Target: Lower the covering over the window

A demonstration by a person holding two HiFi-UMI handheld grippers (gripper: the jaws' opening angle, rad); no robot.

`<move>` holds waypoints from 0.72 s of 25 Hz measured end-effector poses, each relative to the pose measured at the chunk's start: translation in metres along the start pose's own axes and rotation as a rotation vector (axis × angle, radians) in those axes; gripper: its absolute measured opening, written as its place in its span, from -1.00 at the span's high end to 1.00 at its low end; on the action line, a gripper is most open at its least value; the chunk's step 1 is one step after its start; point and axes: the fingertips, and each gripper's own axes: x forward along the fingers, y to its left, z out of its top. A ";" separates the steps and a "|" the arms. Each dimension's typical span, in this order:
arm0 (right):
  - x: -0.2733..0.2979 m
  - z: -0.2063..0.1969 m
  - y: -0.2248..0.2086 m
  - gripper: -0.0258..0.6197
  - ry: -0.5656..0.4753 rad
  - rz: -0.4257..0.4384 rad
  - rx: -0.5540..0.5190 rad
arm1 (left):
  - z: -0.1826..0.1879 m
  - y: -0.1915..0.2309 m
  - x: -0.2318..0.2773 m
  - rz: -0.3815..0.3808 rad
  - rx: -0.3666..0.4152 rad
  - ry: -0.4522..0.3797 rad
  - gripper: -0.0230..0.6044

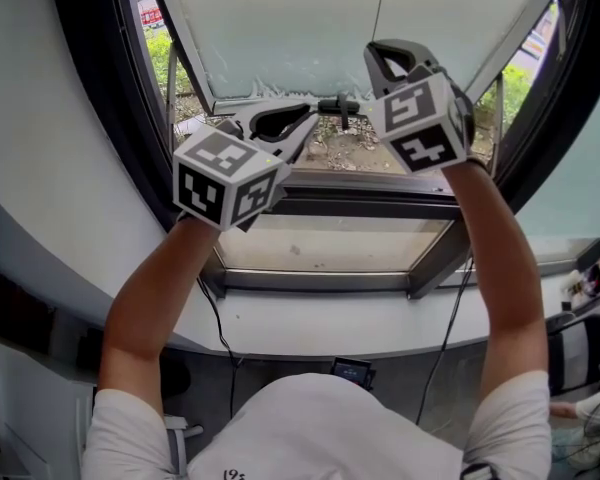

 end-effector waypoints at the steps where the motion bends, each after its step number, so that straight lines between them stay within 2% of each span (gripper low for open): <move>1: 0.000 -0.001 0.000 0.85 0.010 0.002 -0.029 | -0.001 0.000 0.000 -0.002 0.000 0.001 0.79; 8: -0.001 -0.011 0.005 0.85 0.109 0.014 -0.192 | -0.003 -0.004 0.002 -0.009 0.003 0.005 0.79; 14: -0.003 -0.019 0.008 0.85 0.159 0.009 -0.247 | -0.002 -0.002 0.001 0.004 0.031 0.015 0.79; 18: -0.004 -0.024 0.021 0.85 0.194 0.053 -0.294 | -0.001 -0.002 -0.001 0.011 0.046 0.015 0.79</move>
